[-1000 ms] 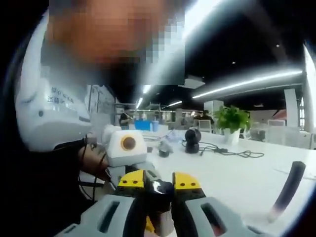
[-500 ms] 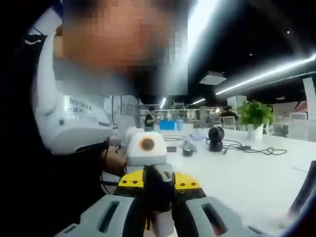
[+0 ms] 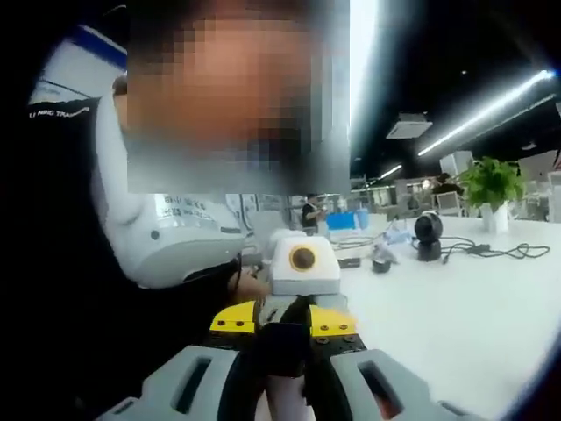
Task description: Pick up cosmetic bottle twist off cap place on table pick up cap screw tight cap place on table
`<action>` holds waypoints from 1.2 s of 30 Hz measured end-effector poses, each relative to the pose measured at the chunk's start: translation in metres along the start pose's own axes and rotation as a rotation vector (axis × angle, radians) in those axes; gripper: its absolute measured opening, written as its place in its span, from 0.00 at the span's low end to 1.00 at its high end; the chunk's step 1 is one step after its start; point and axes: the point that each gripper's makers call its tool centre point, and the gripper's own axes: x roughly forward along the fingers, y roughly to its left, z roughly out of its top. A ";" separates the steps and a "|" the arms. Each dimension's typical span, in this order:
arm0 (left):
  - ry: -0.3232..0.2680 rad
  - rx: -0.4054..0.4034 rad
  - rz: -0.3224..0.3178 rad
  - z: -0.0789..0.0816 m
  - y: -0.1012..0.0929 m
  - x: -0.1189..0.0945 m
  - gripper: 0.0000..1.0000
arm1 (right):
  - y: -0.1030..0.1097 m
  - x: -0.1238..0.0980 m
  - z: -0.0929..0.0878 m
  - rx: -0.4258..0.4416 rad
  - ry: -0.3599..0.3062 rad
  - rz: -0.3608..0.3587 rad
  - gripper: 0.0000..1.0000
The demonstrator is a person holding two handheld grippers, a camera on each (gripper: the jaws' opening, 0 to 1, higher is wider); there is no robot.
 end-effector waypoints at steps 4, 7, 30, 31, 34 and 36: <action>0.008 -0.015 -0.043 -0.002 -0.007 0.001 0.07 | 0.007 0.000 -0.002 0.029 -0.005 0.040 0.13; 0.016 -0.020 -0.049 -0.004 -0.008 0.002 0.07 | 0.008 -0.002 -0.004 0.035 -0.004 0.042 0.13; -0.036 0.084 0.366 0.006 0.069 -0.012 0.08 | -0.062 -0.018 0.028 -0.065 -0.178 -0.413 0.35; -0.034 0.085 0.374 0.006 0.071 -0.012 0.08 | -0.064 -0.019 0.028 -0.069 -0.180 -0.421 0.35; -0.016 0.117 0.432 0.004 0.080 -0.015 0.08 | -0.078 -0.028 0.033 -0.079 -0.202 -0.510 0.34; 0.001 0.124 0.459 0.001 0.083 -0.015 0.08 | -0.077 -0.029 0.023 -0.067 -0.210 -0.548 0.34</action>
